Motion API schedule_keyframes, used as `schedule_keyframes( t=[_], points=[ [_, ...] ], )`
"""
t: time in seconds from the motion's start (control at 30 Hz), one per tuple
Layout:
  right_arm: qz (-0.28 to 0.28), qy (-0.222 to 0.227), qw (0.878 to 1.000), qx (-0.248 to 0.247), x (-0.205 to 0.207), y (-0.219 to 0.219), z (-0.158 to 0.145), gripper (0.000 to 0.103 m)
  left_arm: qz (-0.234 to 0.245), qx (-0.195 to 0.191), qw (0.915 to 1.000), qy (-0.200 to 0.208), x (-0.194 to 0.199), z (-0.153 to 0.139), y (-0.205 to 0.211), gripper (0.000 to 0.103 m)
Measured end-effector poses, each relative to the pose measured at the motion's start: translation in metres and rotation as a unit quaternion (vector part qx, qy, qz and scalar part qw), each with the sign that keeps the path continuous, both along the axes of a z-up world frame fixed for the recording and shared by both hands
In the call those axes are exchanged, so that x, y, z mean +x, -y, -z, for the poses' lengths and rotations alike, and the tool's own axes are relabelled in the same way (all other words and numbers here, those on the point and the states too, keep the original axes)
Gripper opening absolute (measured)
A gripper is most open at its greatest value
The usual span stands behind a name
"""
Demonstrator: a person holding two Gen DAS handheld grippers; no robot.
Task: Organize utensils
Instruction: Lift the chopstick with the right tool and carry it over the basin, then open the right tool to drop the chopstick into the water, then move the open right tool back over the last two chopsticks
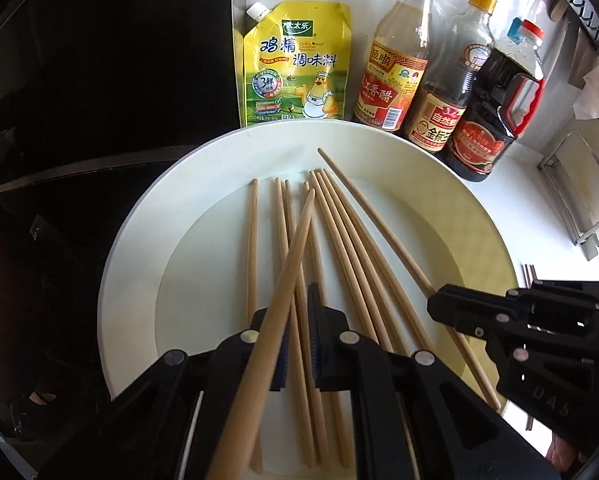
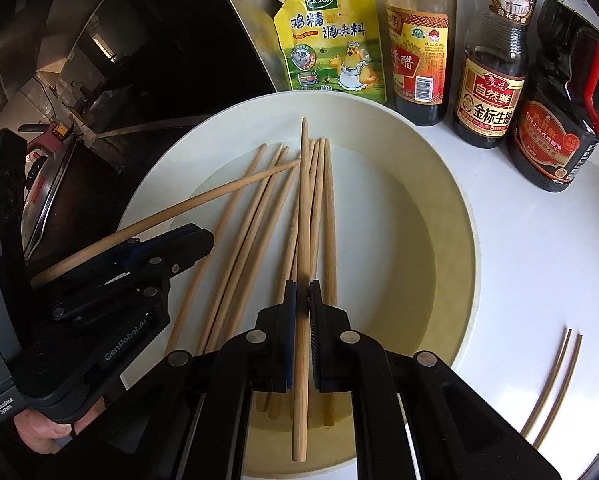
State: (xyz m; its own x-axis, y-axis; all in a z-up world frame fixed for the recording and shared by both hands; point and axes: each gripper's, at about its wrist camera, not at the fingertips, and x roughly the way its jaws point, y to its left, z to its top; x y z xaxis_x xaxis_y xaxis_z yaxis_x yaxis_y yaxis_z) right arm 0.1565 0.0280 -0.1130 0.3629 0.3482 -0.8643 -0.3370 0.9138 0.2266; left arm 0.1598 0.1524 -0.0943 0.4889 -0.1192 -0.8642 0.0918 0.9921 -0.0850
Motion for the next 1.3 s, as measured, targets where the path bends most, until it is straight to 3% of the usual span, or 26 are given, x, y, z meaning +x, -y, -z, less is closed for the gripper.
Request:
schedule_keyframes(
  t=[0.2, 0.27, 0.3, 0.37, 0.73, 1.3],
  points=[
    [0.004, -0.007, 1.0, 0.005, 0.009, -0.004, -0.002, 0.006, 0.0, -0.005, 0.9999, -0.012, 0.013, 0.001, 0.005, 0.013],
    [0.007, 0.001, 1.0, 0.008, 0.007, -0.003, -0.007, 0.013, 0.0, -0.006, 1.0, -0.005, 0.011, -0.005, 0.006, 0.031],
    [0.008, 0.009, 1.0, 0.009, 0.005, -0.002, -0.009, 0.017, -0.002, -0.005, 1.0, 0.002, 0.008, -0.008, 0.006, 0.048],
    [0.008, 0.019, 1.0, 0.013, 0.001, 0.001, -0.013, 0.017, -0.009, -0.008, 0.9999, 0.01, 0.001, -0.014, 0.002, 0.057],
    [0.018, 0.045, 0.999, 0.008, -0.024, 0.012, -0.029, 0.017, -0.054, -0.014, 0.9983, 0.019, -0.032, -0.037, -0.024, 0.064],
    [0.023, 0.062, 0.998, 0.017, -0.081, 0.038, -0.043, 0.017, -0.065, -0.02, 0.9972, 0.032, -0.086, -0.059, -0.013, 0.068]
  ],
)
